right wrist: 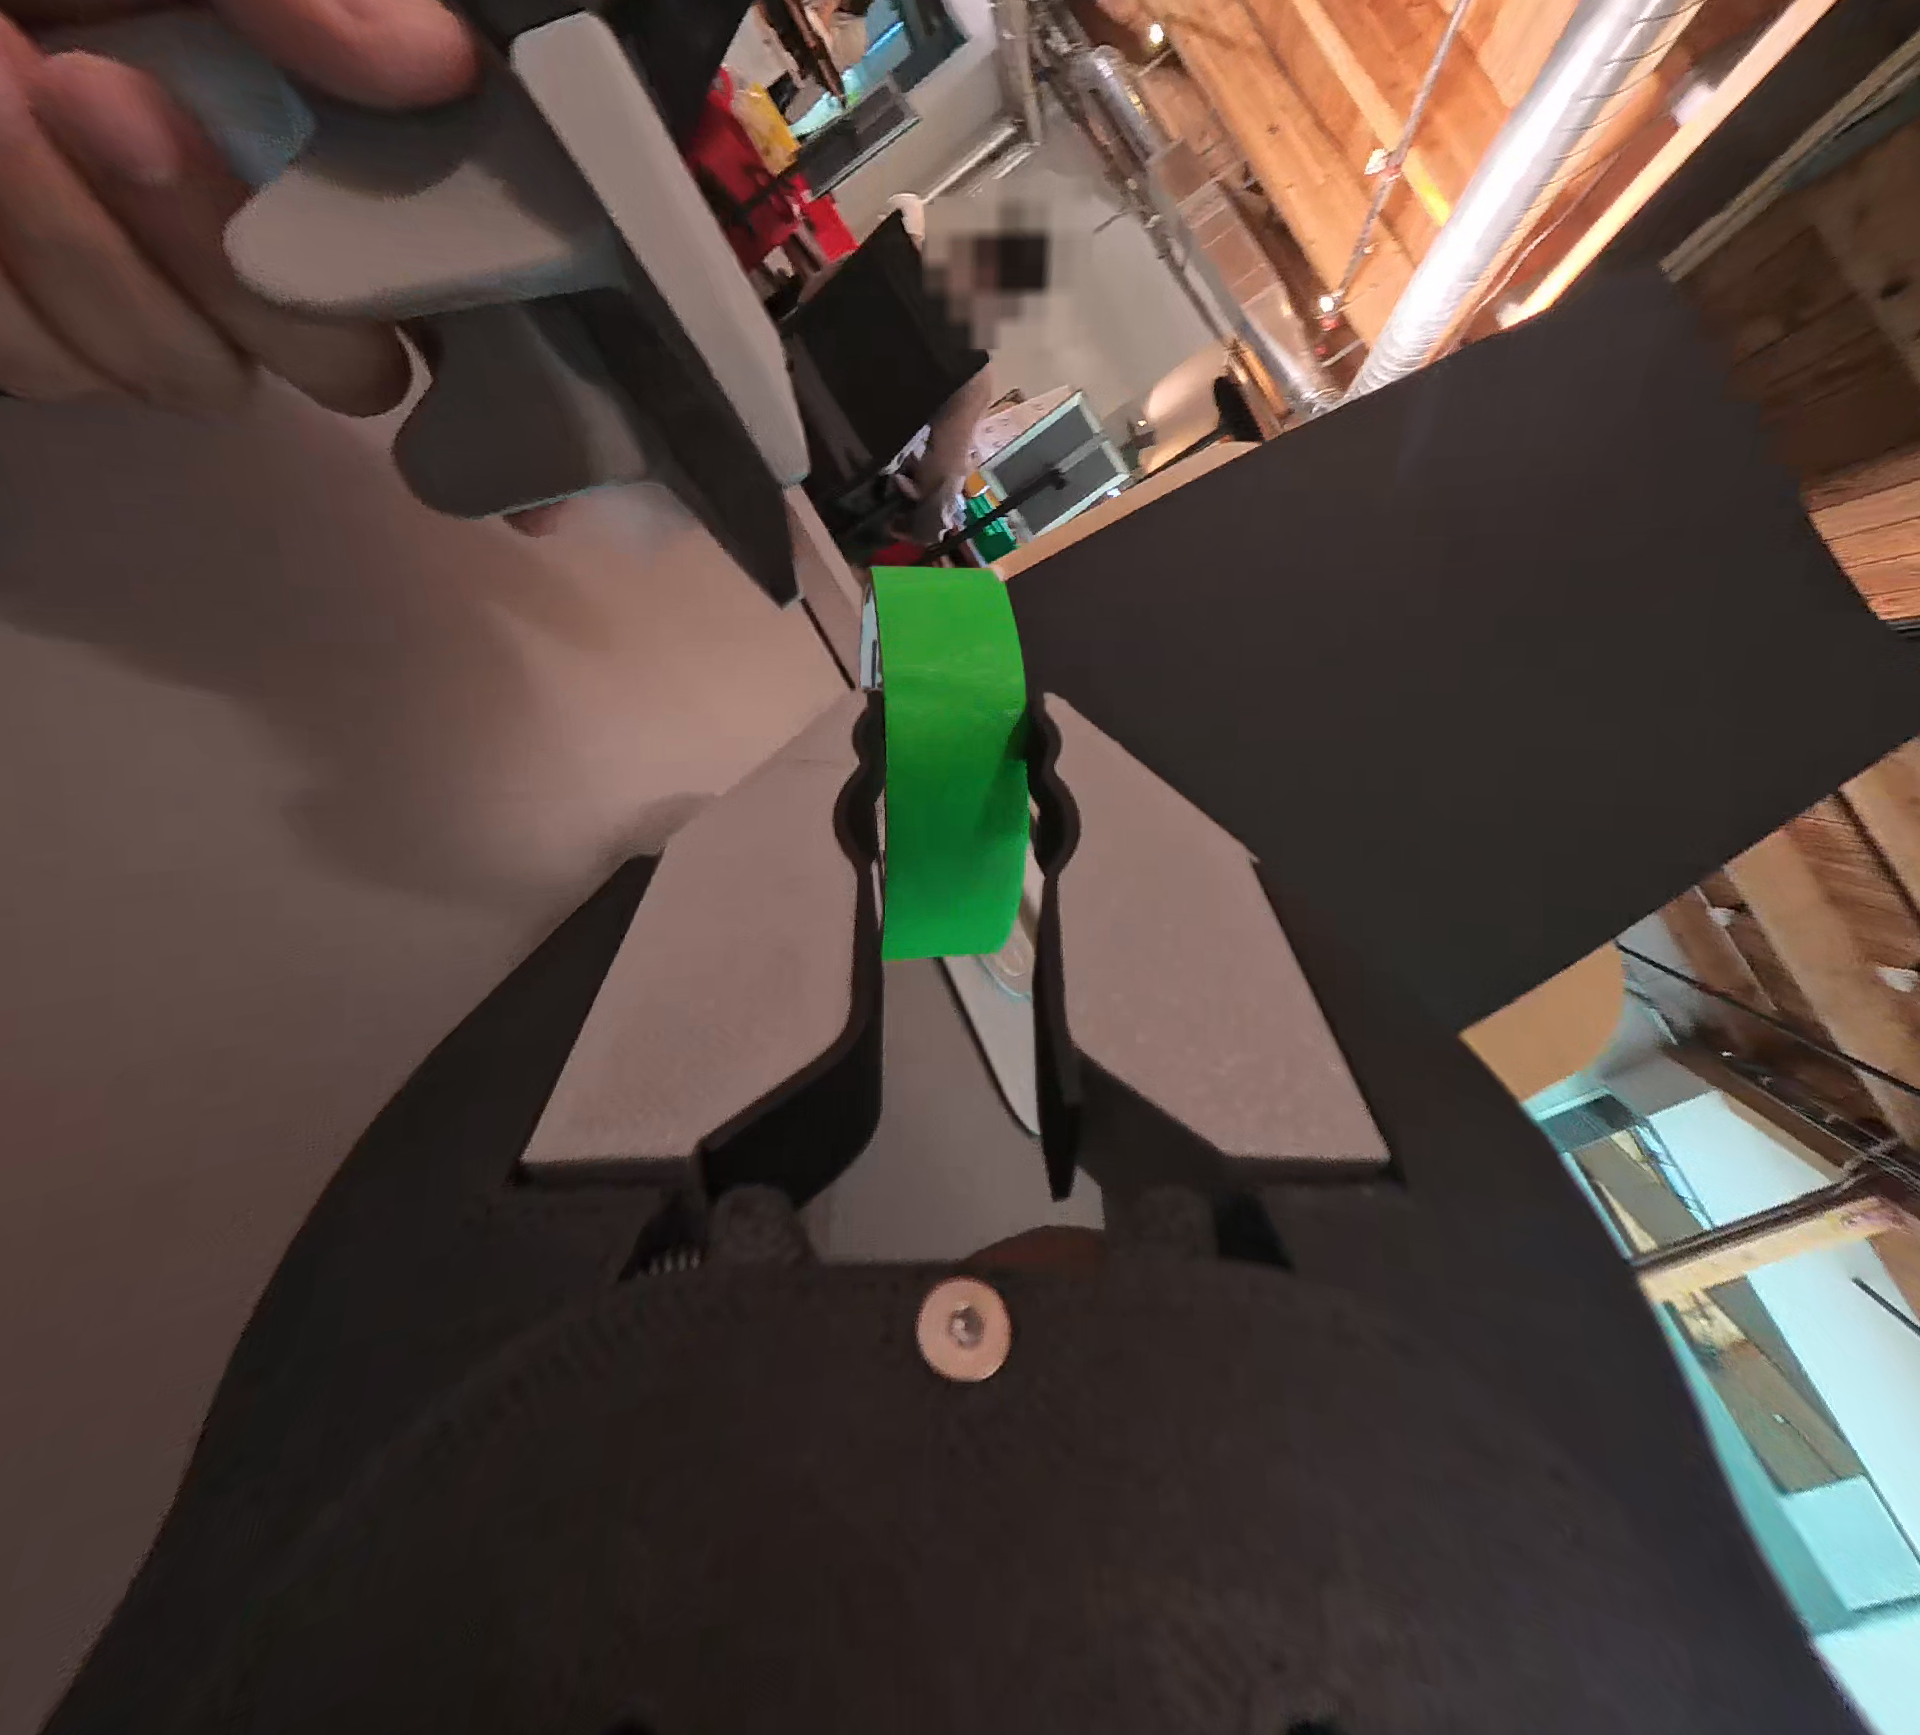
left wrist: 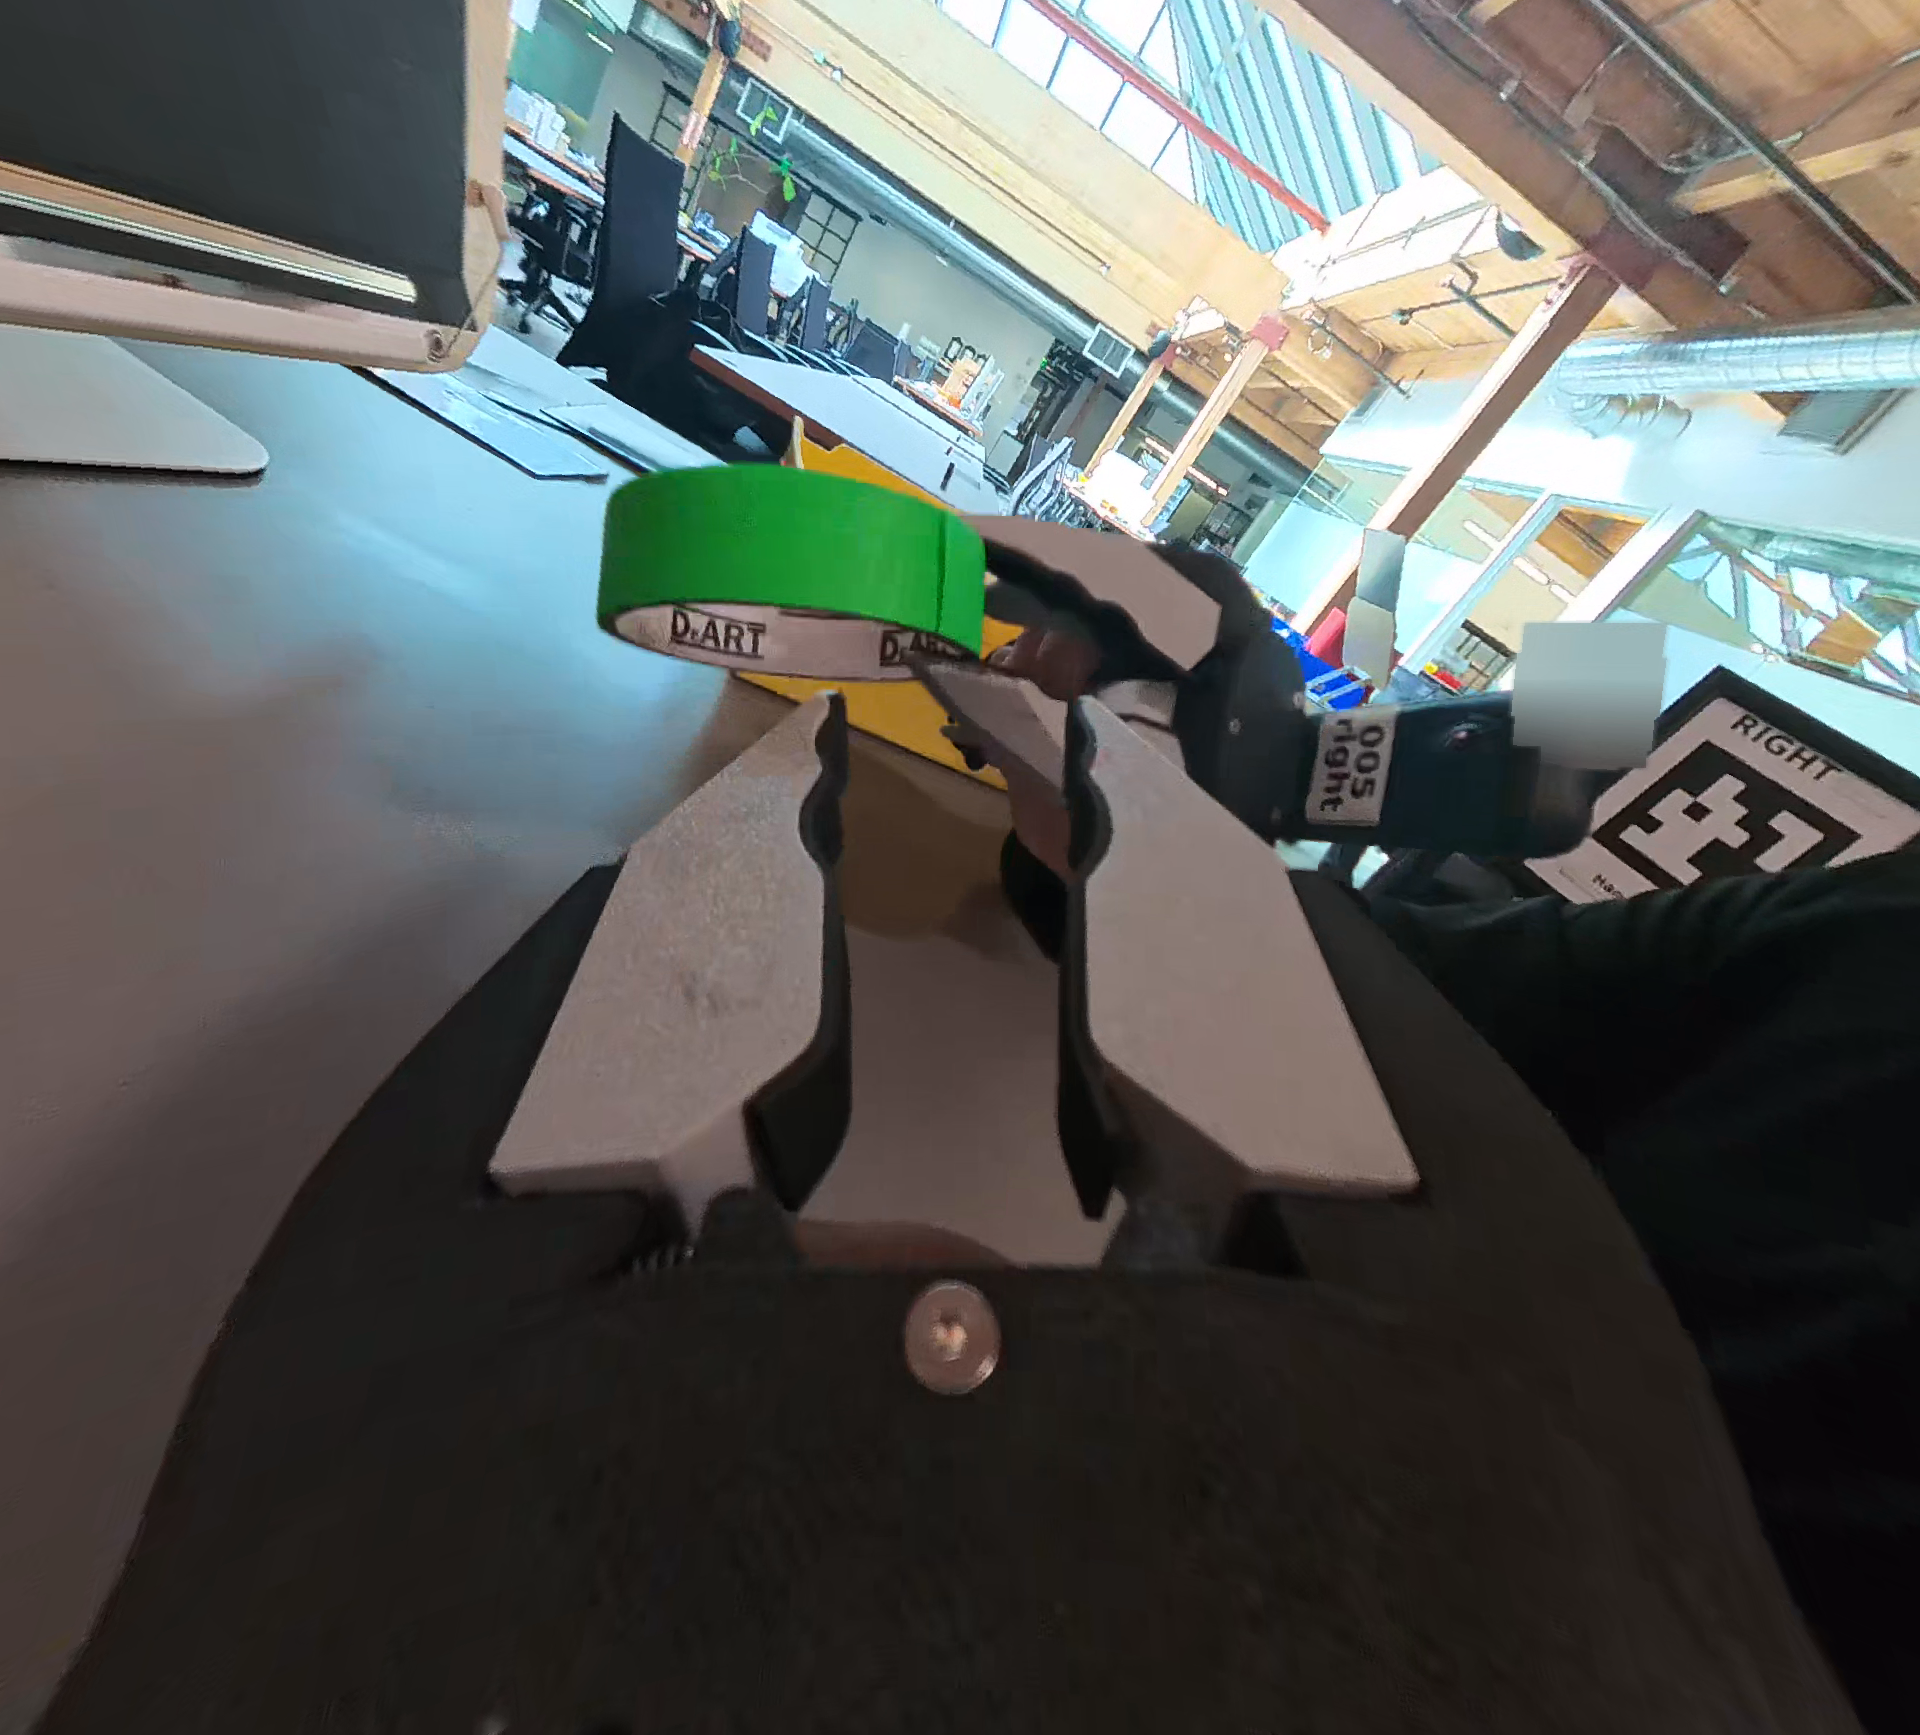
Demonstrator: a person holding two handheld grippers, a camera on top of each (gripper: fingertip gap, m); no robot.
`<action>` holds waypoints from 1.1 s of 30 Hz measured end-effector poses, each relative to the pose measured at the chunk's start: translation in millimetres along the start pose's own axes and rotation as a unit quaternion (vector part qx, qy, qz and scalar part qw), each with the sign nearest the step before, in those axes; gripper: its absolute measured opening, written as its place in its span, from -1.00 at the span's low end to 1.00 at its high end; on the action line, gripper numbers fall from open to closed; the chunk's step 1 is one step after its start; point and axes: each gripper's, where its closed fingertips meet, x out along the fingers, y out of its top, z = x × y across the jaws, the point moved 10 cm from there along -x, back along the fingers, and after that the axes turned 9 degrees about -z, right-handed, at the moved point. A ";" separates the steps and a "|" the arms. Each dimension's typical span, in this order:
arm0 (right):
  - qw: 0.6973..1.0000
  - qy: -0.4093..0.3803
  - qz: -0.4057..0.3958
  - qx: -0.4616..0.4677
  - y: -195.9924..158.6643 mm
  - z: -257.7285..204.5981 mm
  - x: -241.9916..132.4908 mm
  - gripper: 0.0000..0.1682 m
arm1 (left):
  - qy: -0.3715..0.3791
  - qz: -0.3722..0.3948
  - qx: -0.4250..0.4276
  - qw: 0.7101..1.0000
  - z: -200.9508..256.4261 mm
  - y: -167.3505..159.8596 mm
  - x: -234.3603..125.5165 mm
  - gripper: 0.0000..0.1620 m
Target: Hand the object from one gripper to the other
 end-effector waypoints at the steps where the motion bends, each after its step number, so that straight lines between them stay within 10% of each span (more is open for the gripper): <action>1: 1.000 -0.002 0.003 0.002 0.5 0.7 -0.9 -0.72 | -0.001 -0.003 0.002 1.000 1.2 -0.5 1.4 -0.49; 15: 0.999 -0.003 0.050 -0.007 9.1 -7.3 -8.0 -0.73 | -0.052 0.038 -0.001 0.998 4.4 1.3 1.7 -0.90; 33: 0.997 0.003 0.079 -0.011 13.0 -10.7 -13.7 -0.73 | -0.062 0.043 -0.052 0.996 -1.6 -1.5 7.5 -0.64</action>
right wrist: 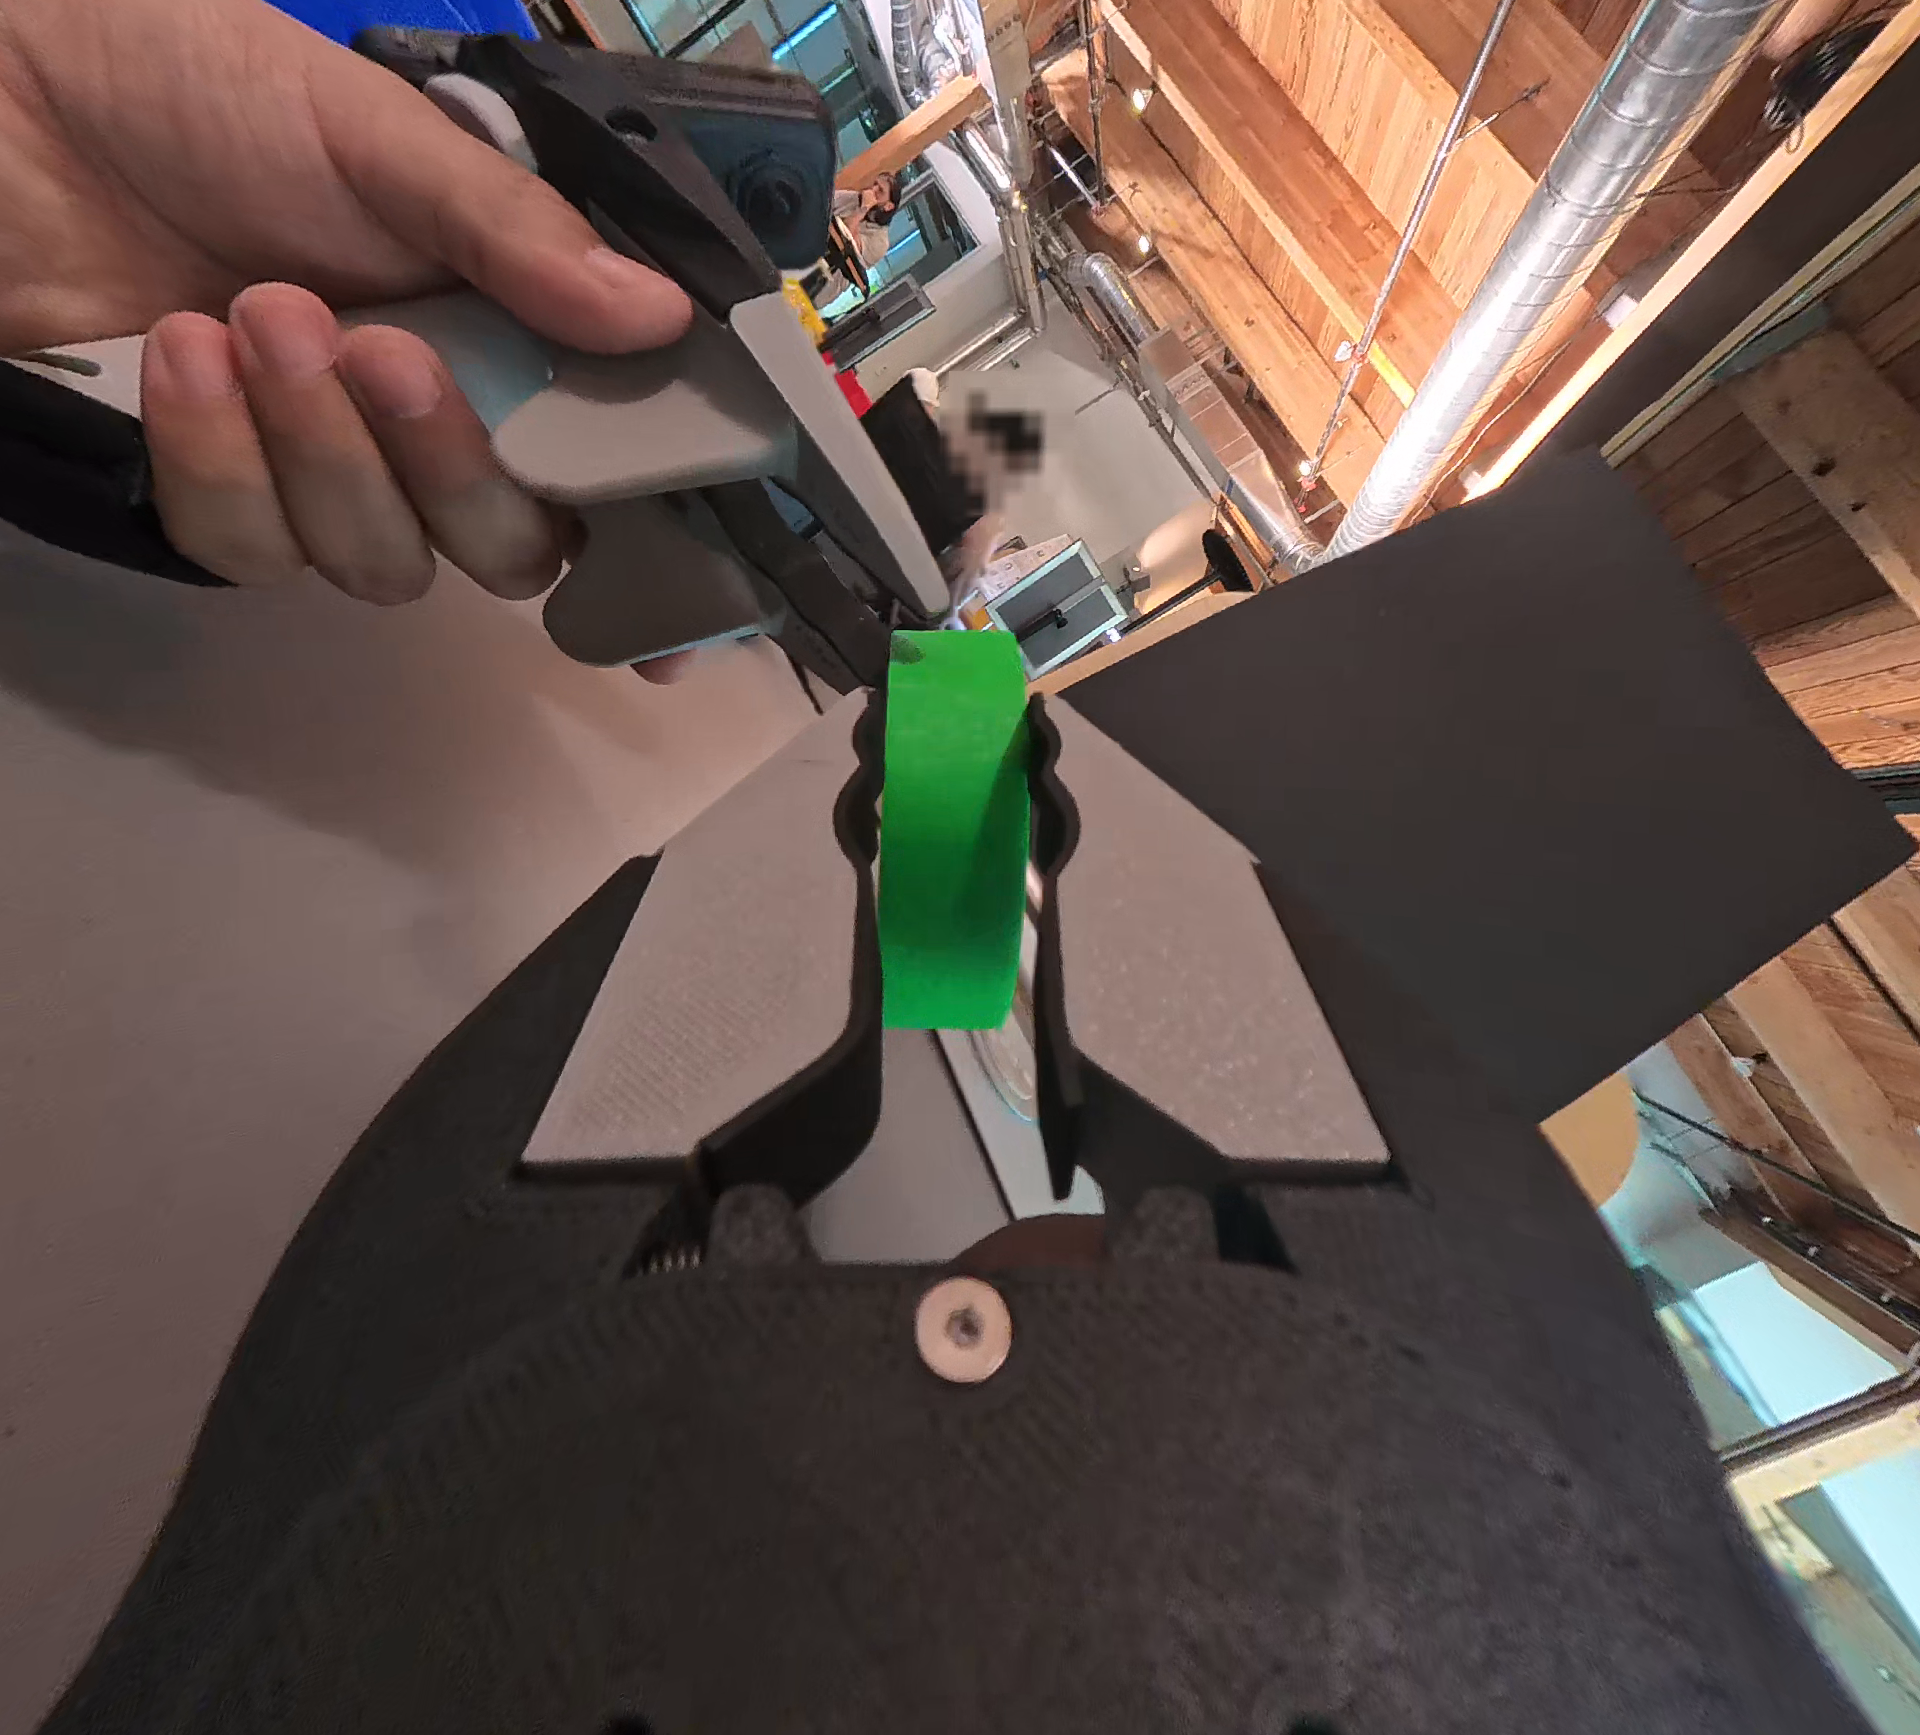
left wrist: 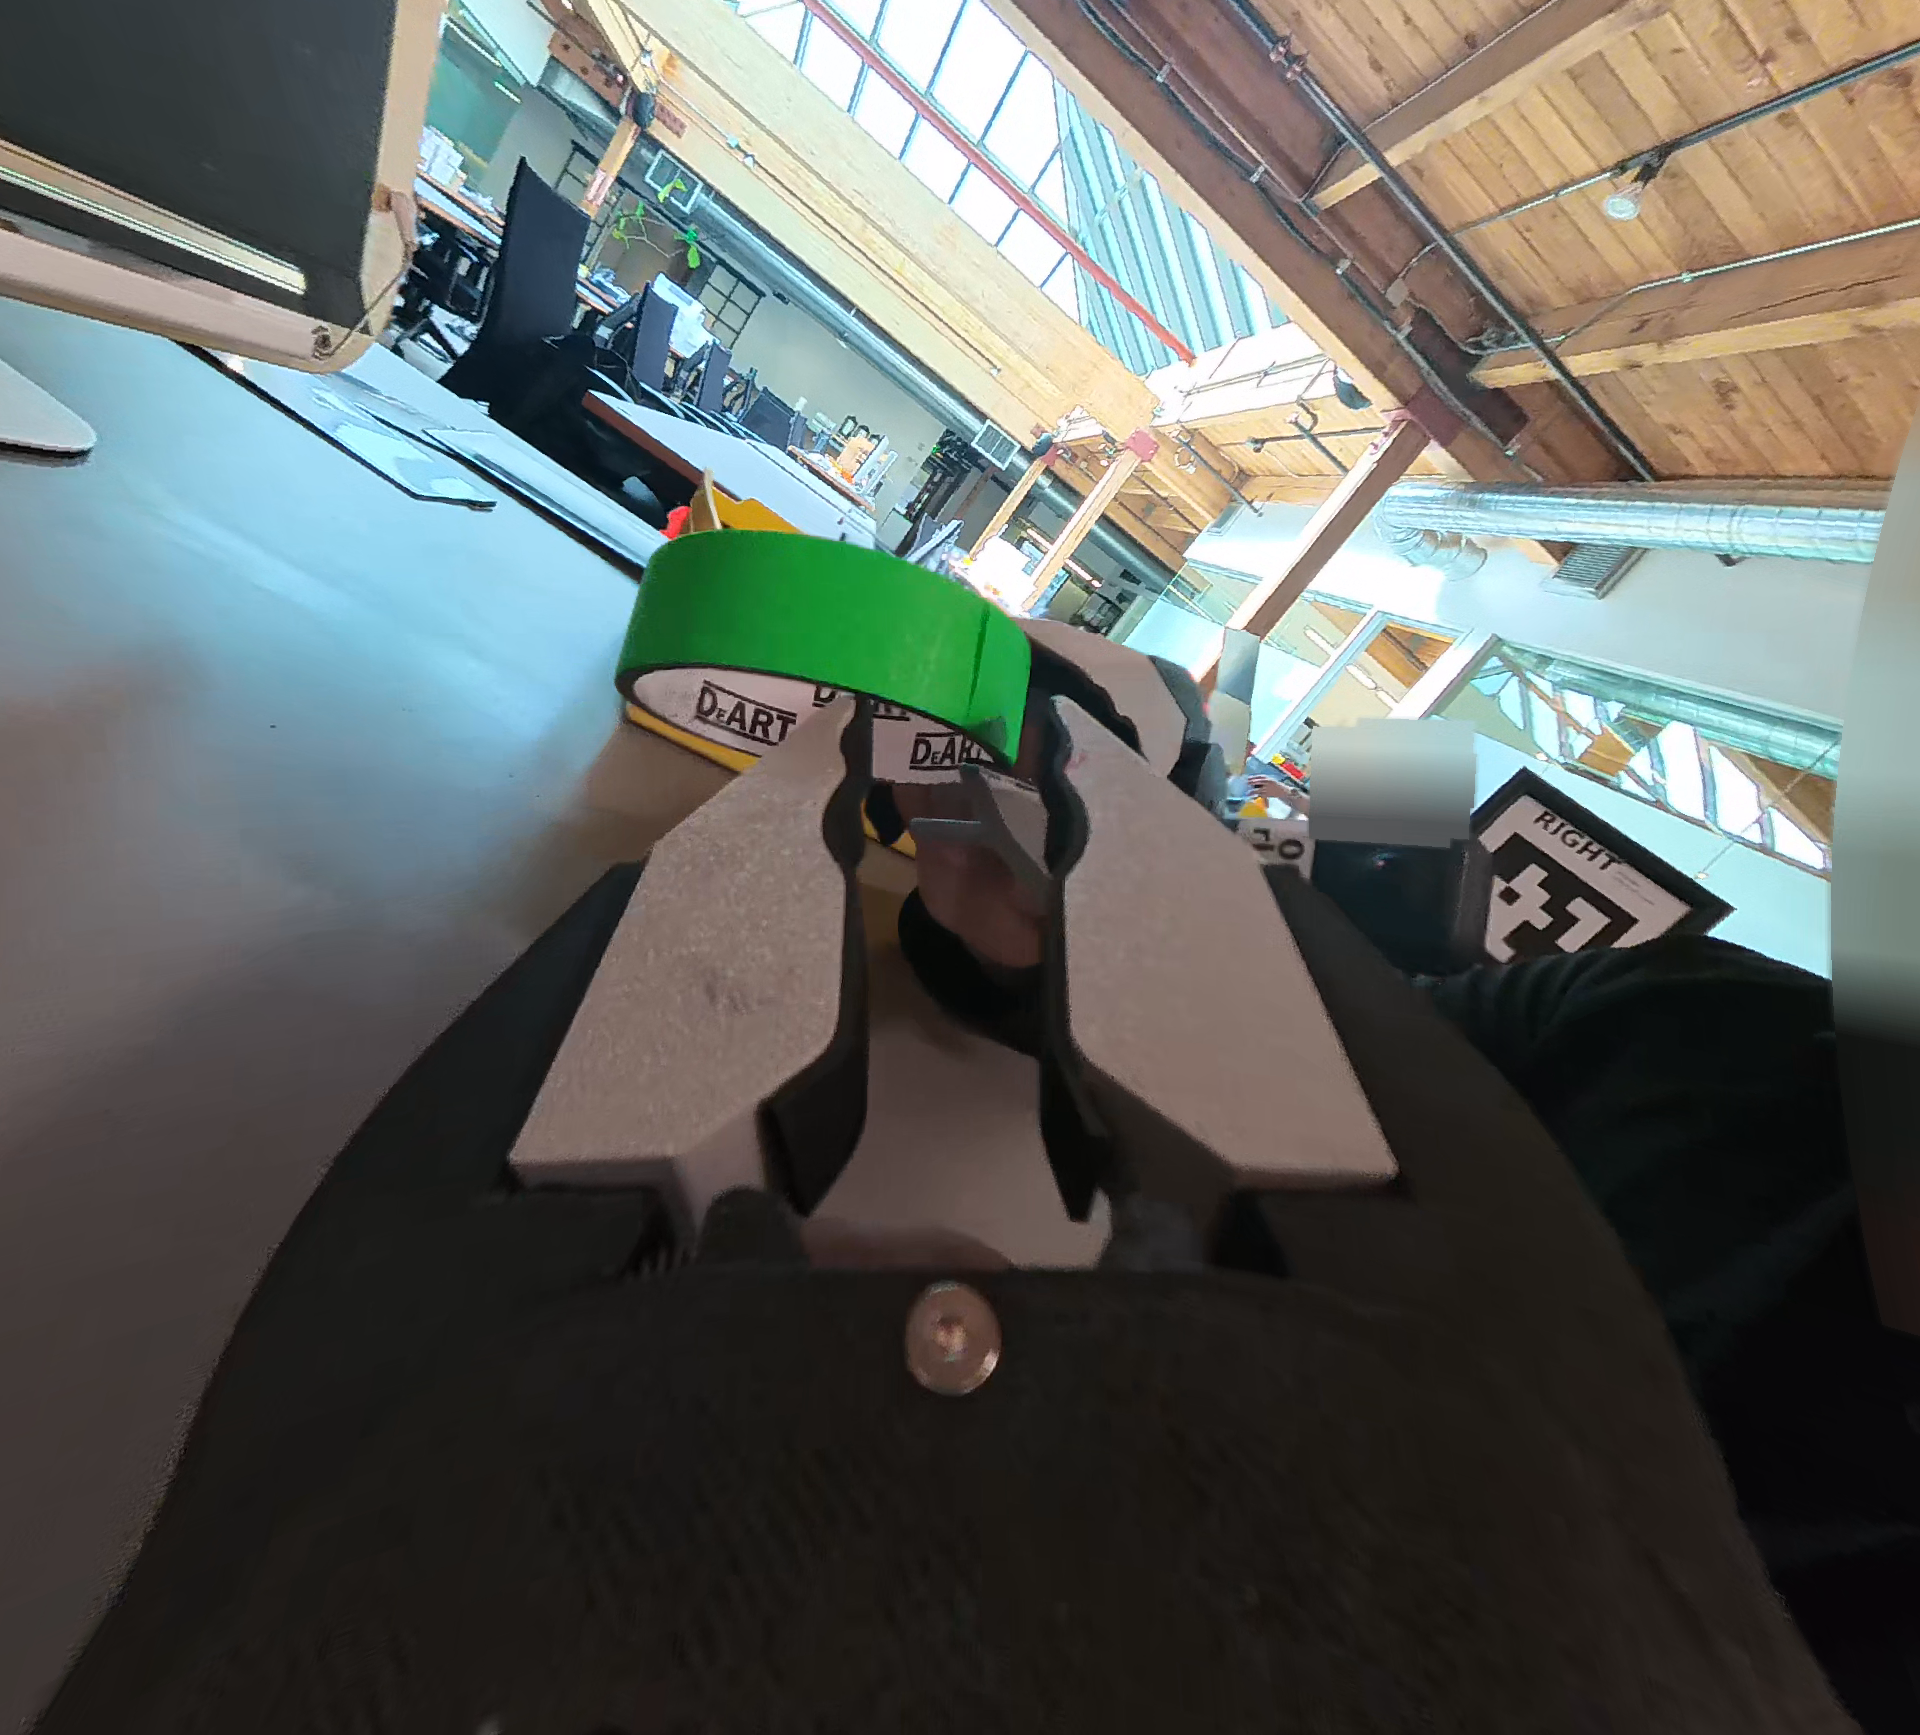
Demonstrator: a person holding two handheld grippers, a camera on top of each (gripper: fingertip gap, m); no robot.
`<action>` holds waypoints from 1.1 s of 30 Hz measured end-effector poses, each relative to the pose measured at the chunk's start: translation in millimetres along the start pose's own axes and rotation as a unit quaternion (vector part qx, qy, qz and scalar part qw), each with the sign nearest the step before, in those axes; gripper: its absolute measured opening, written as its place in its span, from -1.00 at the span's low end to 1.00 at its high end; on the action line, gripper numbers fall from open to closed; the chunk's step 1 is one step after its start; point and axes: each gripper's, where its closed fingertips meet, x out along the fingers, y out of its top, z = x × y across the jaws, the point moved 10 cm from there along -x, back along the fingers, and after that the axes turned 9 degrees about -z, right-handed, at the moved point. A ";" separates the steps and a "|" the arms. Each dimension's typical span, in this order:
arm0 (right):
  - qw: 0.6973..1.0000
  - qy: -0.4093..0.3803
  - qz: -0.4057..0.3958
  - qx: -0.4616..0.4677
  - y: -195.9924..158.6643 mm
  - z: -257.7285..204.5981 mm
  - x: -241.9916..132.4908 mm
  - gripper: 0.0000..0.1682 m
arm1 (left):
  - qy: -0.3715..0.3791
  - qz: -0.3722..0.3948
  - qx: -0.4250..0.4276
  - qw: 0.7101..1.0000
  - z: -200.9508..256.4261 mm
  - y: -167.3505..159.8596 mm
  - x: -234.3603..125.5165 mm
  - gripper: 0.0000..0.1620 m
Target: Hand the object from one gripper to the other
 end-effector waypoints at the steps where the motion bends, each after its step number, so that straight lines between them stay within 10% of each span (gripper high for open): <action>1: 1.000 -0.008 0.006 -0.003 1.9 0.6 -2.0 -0.73 | -0.006 0.002 -0.003 1.000 0.3 0.1 0.3 -0.62; 7: 1.000 -0.012 0.014 -0.006 2.9 -1.3 -1.9 -0.73 | -0.014 0.007 -0.009 1.000 2.5 0.2 1.5 -0.51; 15: 0.998 0.029 -0.015 0.058 -9.2 -0.3 7.8 -0.71 | -0.036 0.026 0.001 0.999 3.3 3.4 -4.3 -0.95; 20: 0.977 0.120 -0.085 0.157 -28.9 -5.3 25.4 -0.72 | 0.130 -0.037 0.127 0.983 2.2 3.3 -2.0 -0.98; 24: 0.939 0.207 -0.087 0.259 -37.8 -3.2 29.6 -0.83 | 0.279 -0.109 0.255 0.919 0.4 -0.2 -1.1 -0.99; 28: 0.883 0.271 -0.087 0.373 -49.9 7.5 32.2 -0.52 | 0.408 -0.225 0.443 0.766 -3.2 -15.6 4.0 -0.98; 30: 0.860 0.282 -0.071 0.419 -55.4 14.7 31.2 -0.45 | 0.425 -0.293 0.523 0.679 -7.3 -30.4 9.8 -0.99; 33: 0.844 0.288 -0.053 0.449 -57.8 19.2 29.7 -0.40 | 0.387 -0.344 0.565 0.643 -7.6 -49.9 21.8 -0.99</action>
